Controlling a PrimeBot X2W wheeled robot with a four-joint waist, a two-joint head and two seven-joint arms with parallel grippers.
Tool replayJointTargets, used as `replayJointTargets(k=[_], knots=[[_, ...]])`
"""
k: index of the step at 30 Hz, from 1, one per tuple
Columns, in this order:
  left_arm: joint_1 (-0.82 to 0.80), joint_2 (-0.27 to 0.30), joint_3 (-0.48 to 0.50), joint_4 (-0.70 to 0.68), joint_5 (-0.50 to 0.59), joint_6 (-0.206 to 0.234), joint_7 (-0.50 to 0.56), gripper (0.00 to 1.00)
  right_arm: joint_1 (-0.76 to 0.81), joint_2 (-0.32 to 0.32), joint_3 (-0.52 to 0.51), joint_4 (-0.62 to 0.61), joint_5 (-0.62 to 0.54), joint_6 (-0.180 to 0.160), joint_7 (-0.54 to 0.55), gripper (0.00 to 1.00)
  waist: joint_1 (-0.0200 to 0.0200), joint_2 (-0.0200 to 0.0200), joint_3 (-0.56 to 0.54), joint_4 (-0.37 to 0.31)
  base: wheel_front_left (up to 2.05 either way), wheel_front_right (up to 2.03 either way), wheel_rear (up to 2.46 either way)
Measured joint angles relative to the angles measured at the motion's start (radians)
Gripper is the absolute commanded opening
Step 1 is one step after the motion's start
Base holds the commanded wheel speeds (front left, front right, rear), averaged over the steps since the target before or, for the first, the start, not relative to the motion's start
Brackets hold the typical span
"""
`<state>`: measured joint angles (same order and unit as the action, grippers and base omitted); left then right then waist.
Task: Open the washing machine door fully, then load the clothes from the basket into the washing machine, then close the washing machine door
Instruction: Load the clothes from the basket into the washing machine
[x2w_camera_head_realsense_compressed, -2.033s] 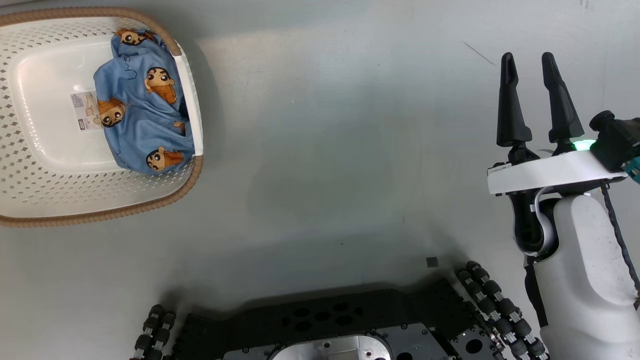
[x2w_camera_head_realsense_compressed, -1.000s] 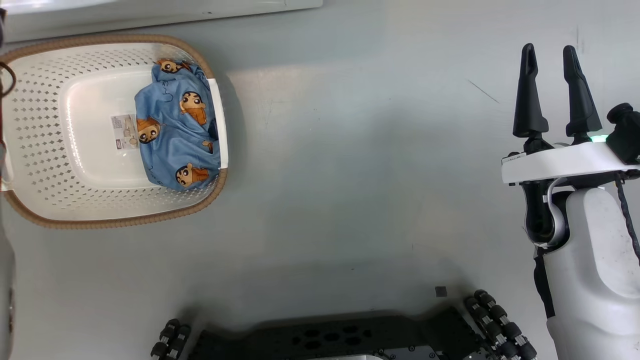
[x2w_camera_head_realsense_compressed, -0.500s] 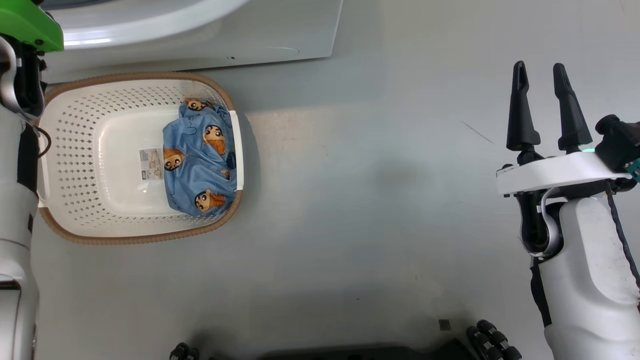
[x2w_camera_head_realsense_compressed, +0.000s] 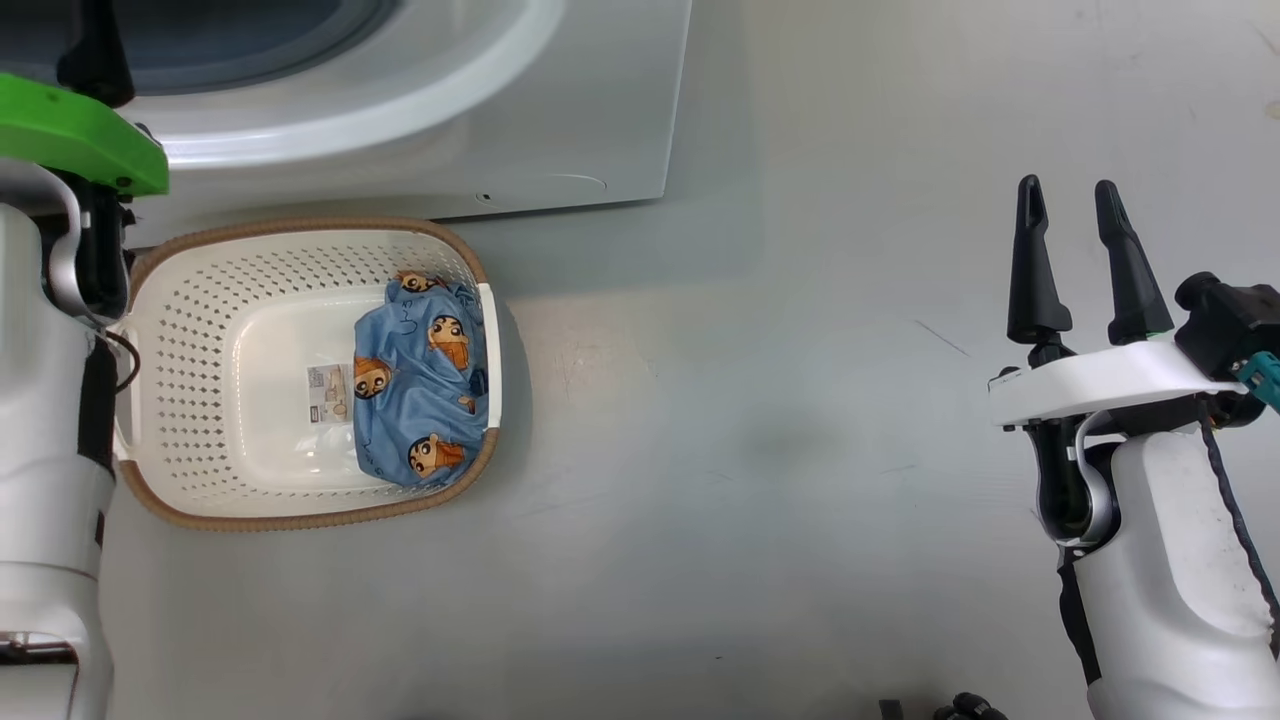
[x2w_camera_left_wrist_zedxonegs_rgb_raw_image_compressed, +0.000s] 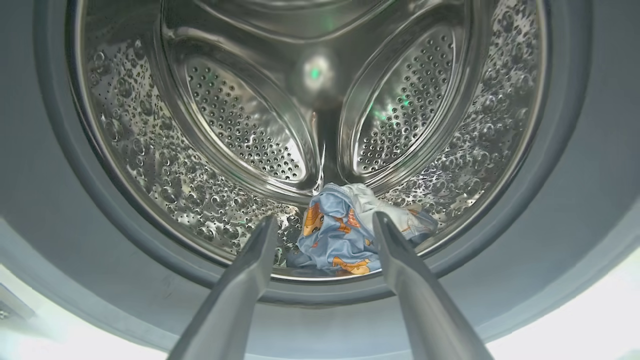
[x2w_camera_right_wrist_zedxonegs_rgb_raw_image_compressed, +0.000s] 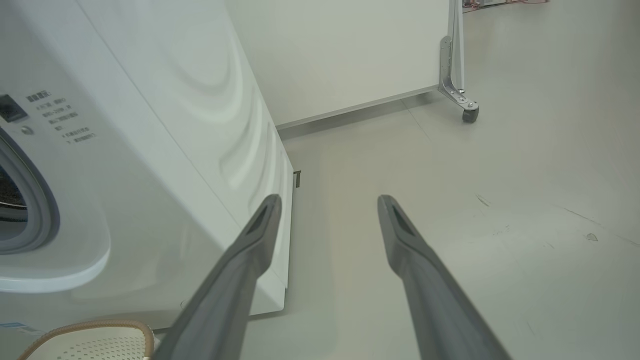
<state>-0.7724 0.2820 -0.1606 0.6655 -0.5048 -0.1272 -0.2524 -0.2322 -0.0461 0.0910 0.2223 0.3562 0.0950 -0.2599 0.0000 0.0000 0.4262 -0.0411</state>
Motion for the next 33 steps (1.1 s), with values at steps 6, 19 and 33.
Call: replayJointTargets(k=[6, 19, 33], knots=[[0.097, -0.01, 0.038, -0.061, 0.023, 0.006, 0.0, 1.0, 0.003, 0.0, -0.013, 0.0, -0.027, 0.001, 0.0, 1.0, 0.0, 0.0, -0.054, 0.002, 0.0, 0.0, 0.0], [0.322, -0.035, 0.118, -0.18, 0.05, 0.04, 0.0, 1.0, 0.059, 0.001, -0.018, 0.003, -0.049, 0.001, 0.0, 1.0, -0.0001, 0.0, -0.166, -0.002, 0.0, 0.0, 0.0], [0.553, -0.081, 0.108, -0.3, 0.118, 0.049, 0.0, 1.0, 0.099, 0.001, -0.013, 0.002, -0.092, 0.009, 0.0, 1.0, 0.0, 0.0, -0.252, -0.006, 0.0, 0.0, 0.0]])
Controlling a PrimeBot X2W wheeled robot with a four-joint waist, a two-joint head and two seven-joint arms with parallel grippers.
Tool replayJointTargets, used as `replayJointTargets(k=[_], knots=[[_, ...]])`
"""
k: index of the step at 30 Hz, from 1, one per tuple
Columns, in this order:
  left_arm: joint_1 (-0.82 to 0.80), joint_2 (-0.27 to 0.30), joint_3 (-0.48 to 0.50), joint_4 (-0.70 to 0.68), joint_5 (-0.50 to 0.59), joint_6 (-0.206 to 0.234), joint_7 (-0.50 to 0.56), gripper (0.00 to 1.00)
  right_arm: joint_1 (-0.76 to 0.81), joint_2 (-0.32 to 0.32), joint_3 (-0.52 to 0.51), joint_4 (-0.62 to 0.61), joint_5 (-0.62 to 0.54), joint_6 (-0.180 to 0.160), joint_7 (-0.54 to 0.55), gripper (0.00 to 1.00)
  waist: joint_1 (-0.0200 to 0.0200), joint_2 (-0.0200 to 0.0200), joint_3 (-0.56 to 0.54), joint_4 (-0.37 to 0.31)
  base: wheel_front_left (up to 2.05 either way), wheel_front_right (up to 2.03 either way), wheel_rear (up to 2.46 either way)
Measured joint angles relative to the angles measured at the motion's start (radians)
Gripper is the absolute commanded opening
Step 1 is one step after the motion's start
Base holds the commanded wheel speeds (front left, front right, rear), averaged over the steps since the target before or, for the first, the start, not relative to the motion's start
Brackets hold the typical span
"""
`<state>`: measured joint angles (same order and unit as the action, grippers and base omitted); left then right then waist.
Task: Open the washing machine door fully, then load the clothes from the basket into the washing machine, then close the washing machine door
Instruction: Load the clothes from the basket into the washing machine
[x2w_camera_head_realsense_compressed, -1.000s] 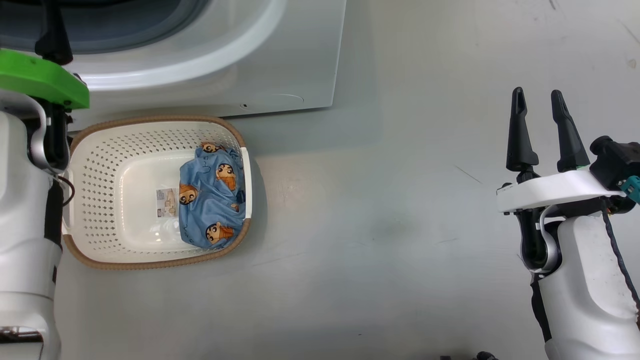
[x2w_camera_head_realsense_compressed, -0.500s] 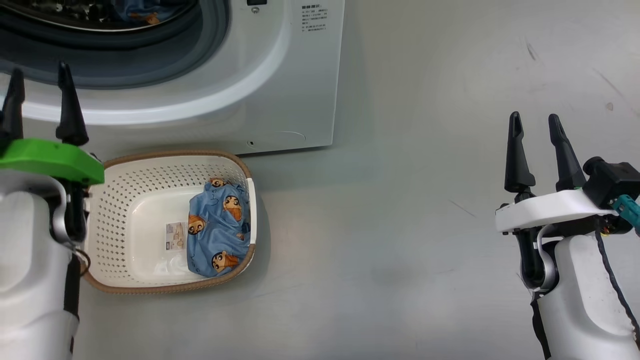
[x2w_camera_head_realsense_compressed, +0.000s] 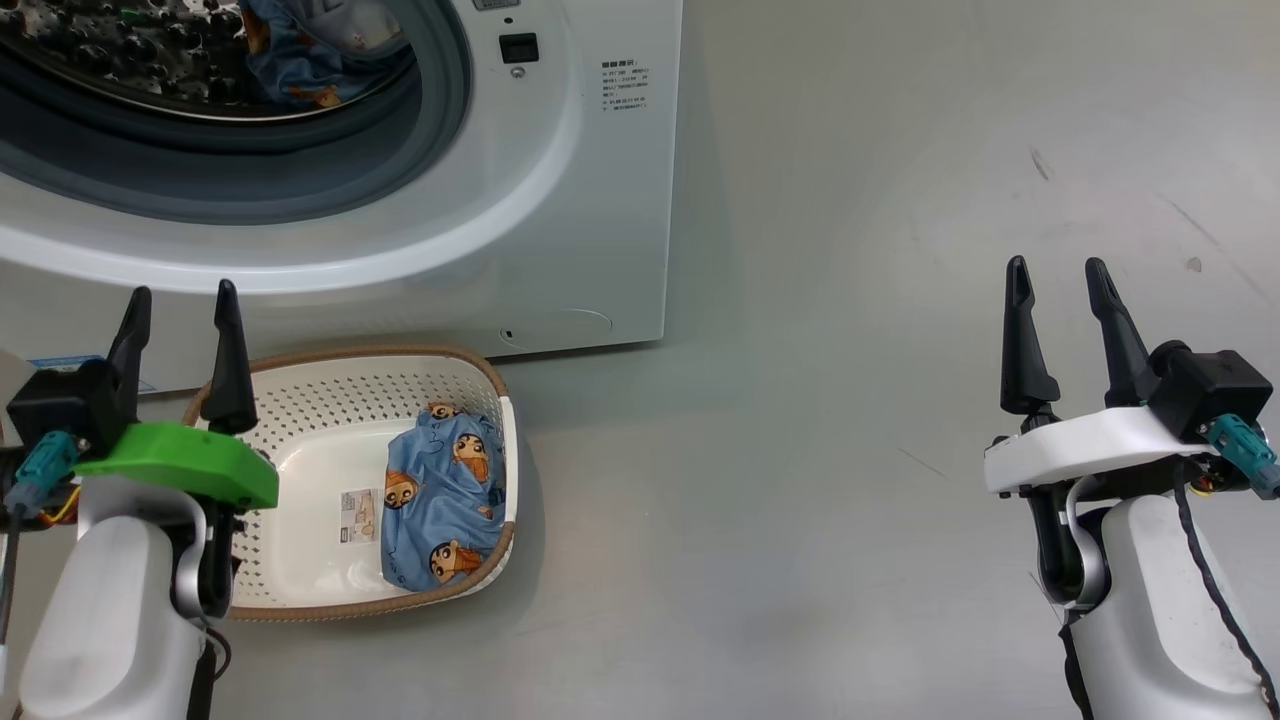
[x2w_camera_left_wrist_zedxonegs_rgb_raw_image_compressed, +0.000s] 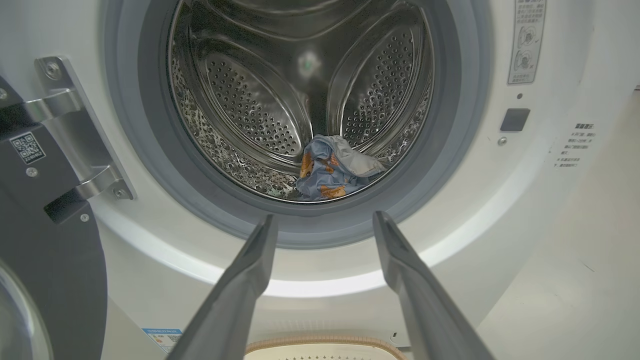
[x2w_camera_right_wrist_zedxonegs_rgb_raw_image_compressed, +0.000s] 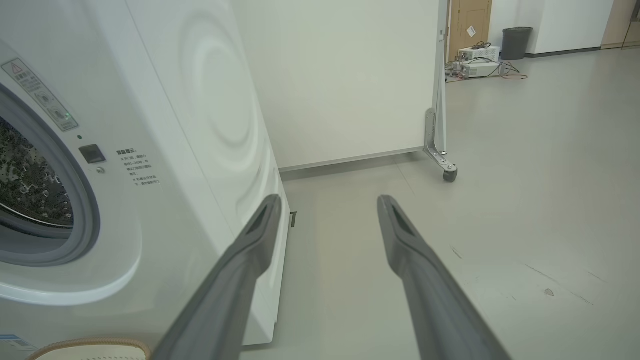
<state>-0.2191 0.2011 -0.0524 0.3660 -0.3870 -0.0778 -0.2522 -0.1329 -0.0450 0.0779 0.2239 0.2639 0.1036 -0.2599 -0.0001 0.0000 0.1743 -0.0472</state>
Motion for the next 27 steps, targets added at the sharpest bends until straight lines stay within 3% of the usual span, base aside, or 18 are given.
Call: replayJointTargets(k=[5, 27], knots=[[0.072, -0.011, 0.035, -0.036, 0.014, 0.017, 0.0, 1.0, 0.017, 0.0, 0.002, 0.0, -0.005, 0.0, 0.0, 1.0, 0.0, 0.0, -0.027, 0.003, 0.0, 0.0, 0.0], [0.244, -0.066, 0.083, -0.155, 0.061, 0.018, 0.0, 1.0, 0.061, 0.001, 0.001, -0.008, -0.014, 0.002, 0.0, 1.0, 0.0, 0.0, -0.065, 0.004, 0.0, 0.0, 0.0]])
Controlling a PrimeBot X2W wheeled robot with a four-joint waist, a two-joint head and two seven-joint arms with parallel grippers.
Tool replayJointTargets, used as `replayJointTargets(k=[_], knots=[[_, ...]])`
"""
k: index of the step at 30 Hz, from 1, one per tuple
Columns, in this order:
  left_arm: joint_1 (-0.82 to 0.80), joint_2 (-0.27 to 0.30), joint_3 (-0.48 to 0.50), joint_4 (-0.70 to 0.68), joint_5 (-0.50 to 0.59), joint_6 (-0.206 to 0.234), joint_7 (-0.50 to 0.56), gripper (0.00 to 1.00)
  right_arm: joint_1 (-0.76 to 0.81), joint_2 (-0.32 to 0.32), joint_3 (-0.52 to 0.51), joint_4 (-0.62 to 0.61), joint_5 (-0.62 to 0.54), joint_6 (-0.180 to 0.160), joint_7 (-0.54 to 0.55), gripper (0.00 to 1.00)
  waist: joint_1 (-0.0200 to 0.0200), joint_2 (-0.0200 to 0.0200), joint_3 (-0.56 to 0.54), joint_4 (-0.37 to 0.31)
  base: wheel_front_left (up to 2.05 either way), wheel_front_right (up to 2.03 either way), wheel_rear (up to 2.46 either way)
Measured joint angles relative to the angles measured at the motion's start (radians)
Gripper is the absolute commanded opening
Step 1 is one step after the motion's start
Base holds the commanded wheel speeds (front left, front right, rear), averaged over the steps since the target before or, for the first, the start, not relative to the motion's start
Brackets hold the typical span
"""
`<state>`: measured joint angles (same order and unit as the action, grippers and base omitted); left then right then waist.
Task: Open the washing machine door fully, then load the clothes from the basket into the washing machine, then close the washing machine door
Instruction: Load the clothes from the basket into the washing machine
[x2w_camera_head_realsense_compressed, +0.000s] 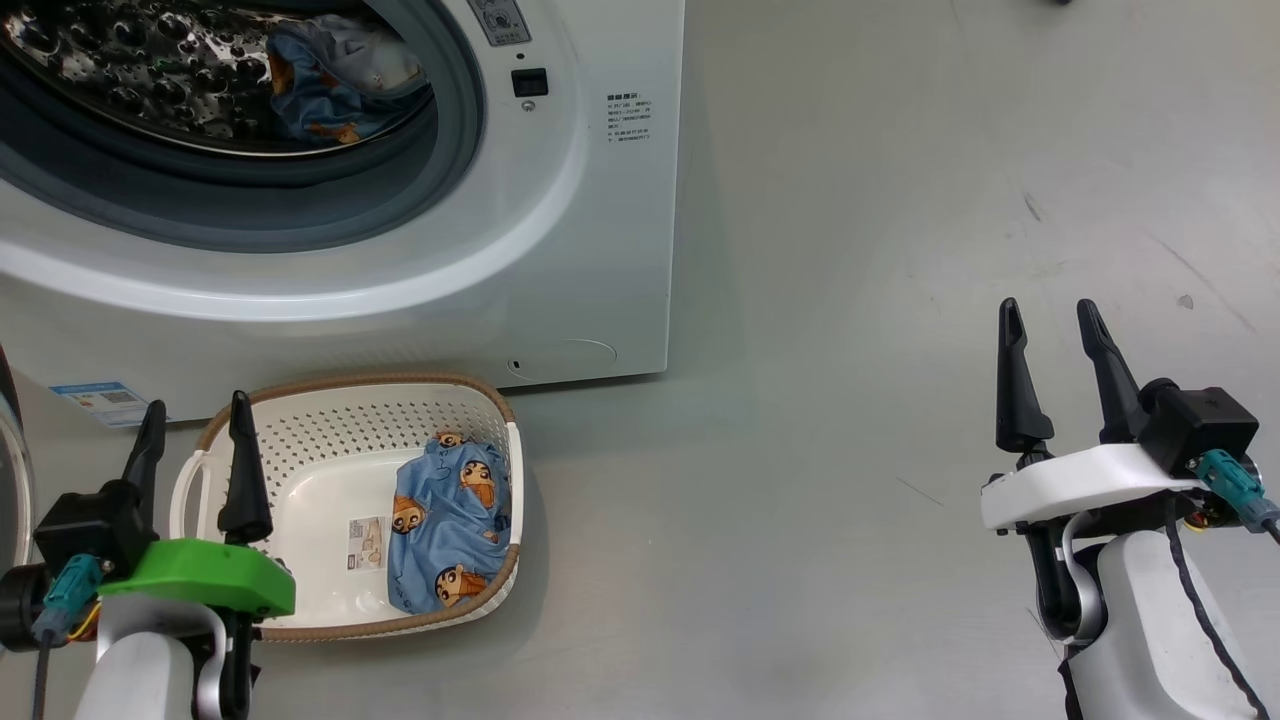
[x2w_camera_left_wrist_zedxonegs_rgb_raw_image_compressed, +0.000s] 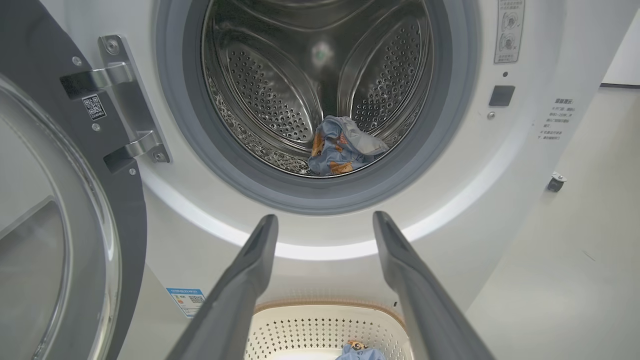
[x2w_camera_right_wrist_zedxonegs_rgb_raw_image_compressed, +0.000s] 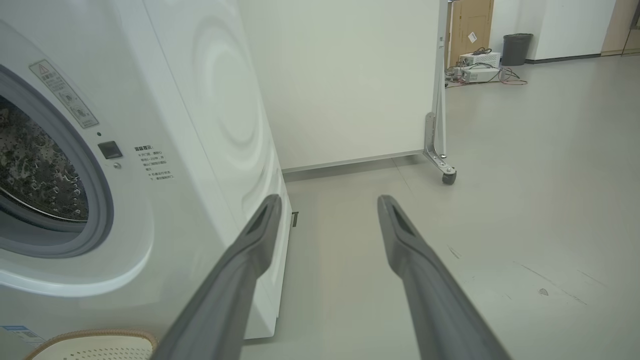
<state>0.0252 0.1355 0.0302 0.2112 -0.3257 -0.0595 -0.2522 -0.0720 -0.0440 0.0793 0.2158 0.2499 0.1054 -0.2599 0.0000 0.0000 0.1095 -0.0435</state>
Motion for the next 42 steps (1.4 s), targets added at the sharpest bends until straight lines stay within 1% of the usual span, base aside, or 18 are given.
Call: replayJointTargets(k=[7, 25, 31, 37, 42], knots=[[0.019, -0.02, 0.003, -0.025, 0.007, 0.0, 0.0, 1.0, 0.0, 0.0, 0.0, -0.003, -0.003, 0.007, 0.0, 1.0, 0.0, 0.0, 0.001, 0.001, 0.0, 0.0, 0.0], [0.028, -0.033, 0.024, -0.058, 0.035, -0.002, 0.0, 1.0, 0.0, 0.0, -0.004, -0.01, -0.005, 0.007, 0.0, 1.0, 0.0, 0.0, 0.017, 0.009, 0.0, 0.0, 0.0], [0.036, -0.039, 0.028, -0.058, 0.035, -0.01, 0.0, 1.0, 0.0, 0.0, -0.004, -0.012, -0.005, 0.007, 0.0, 1.0, 0.0, 0.0, 0.028, 0.01, 0.0, 0.0, 0.0], [0.036, -0.05, 0.026, -0.058, 0.041, -0.012, 0.0, 1.0, 0.0, 0.0, -0.009, -0.017, -0.005, 0.007, 0.0, 1.0, 0.0, 0.0, 0.053, 0.013, 0.0, 0.0, 0.0], [0.036, -0.059, 0.023, -0.023, 0.027, -0.019, 0.0, 1.0, 0.004, 0.001, -0.012, -0.02, -0.005, 0.007, 0.0, 1.0, 0.0, 0.0, 0.093, 0.018, 0.0, 0.0, 0.0]])
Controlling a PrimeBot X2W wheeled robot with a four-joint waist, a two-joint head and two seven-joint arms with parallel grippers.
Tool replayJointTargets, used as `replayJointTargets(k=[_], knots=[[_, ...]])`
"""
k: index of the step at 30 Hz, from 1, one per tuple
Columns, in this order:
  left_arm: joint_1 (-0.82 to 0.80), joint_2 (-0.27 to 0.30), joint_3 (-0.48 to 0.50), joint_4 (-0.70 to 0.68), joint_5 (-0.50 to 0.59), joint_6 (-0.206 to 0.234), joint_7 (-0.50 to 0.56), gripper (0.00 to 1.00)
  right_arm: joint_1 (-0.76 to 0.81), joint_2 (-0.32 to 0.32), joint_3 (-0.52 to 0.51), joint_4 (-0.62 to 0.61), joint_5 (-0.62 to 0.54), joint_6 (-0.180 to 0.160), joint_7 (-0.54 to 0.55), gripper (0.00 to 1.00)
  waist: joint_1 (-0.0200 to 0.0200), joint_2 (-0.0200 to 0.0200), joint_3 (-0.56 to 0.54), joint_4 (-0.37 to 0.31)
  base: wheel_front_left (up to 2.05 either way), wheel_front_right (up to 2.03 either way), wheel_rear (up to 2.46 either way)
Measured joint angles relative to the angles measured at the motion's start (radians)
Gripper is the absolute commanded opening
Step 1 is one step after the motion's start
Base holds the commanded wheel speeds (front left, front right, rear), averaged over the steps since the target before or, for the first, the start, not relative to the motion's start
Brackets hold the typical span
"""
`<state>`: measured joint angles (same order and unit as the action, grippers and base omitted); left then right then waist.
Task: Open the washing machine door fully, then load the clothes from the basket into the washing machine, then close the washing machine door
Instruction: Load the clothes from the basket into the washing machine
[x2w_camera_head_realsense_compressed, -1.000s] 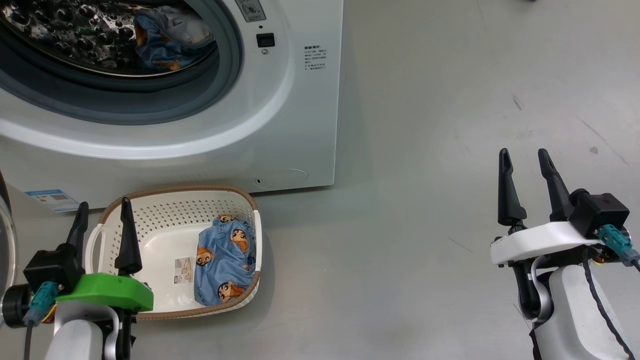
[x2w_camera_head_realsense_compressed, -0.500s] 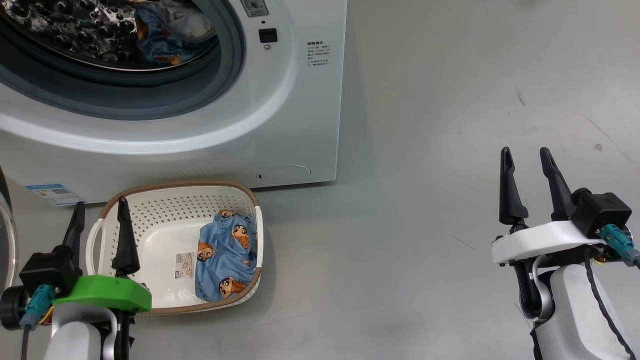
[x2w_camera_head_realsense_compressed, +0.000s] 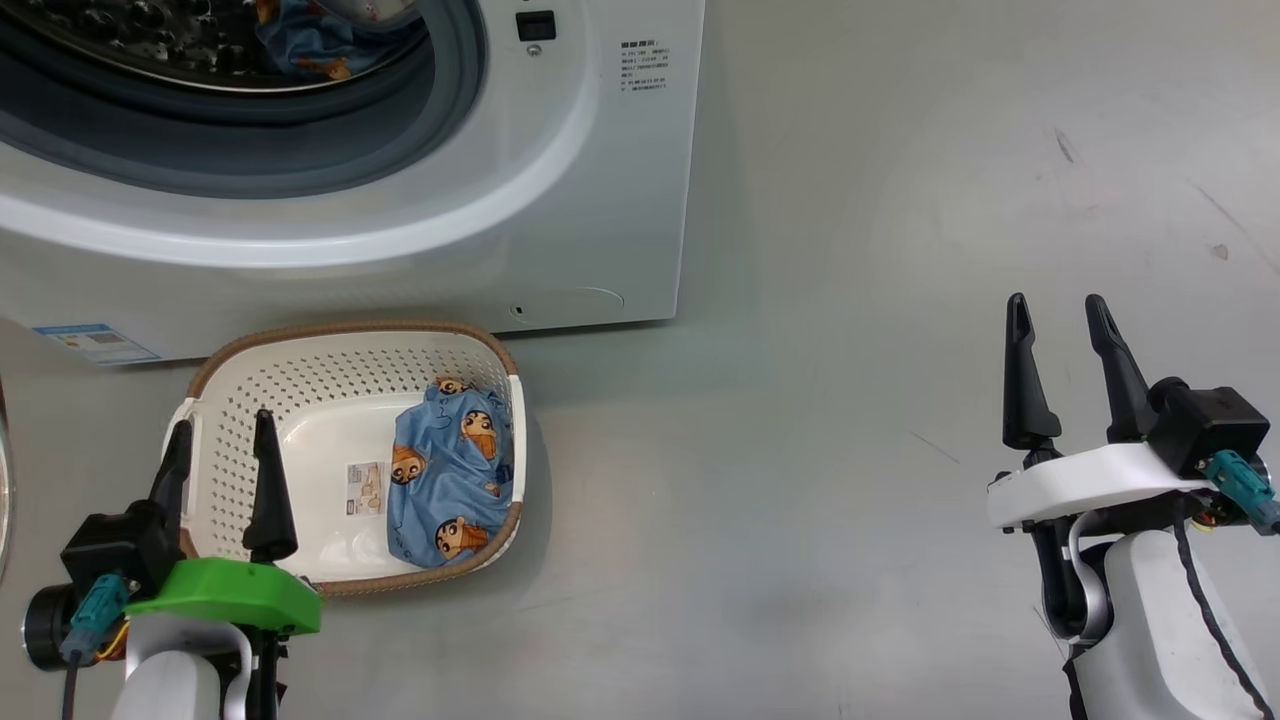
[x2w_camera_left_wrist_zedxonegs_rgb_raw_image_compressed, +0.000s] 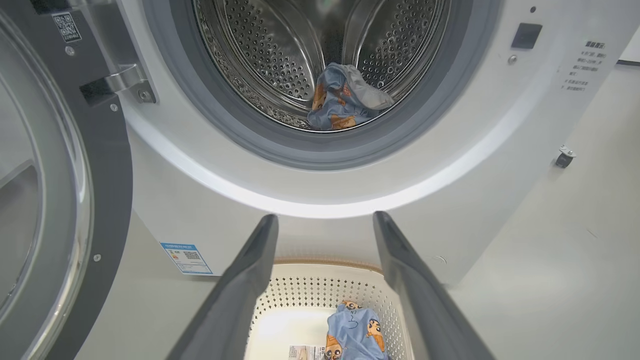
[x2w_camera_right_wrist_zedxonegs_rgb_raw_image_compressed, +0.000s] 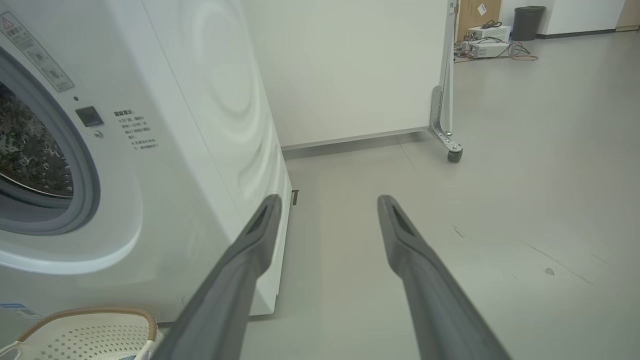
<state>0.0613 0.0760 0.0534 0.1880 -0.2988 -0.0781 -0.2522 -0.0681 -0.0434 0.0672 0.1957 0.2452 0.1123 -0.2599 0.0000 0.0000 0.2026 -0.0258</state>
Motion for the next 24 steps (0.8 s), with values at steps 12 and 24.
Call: replayJointTargets(k=[12, 24], knots=[[-0.07, -0.001, -0.023, -0.001, 0.0, -0.01, 0.0, 1.0, -0.002, 0.0, -0.002, -0.029, -0.002, 0.0, 0.0, 1.0, 0.0, 0.0, 0.136, 0.001, 0.0, 0.0, 0.0], [-0.201, -0.008, -0.044, 0.031, 0.0, -0.019, 0.0, 1.0, -0.072, 0.0, -0.022, -0.079, -0.012, 0.0, 0.0, 1.0, 0.0002, 0.0, 0.301, -0.002, 0.0, 0.0, 0.0]])
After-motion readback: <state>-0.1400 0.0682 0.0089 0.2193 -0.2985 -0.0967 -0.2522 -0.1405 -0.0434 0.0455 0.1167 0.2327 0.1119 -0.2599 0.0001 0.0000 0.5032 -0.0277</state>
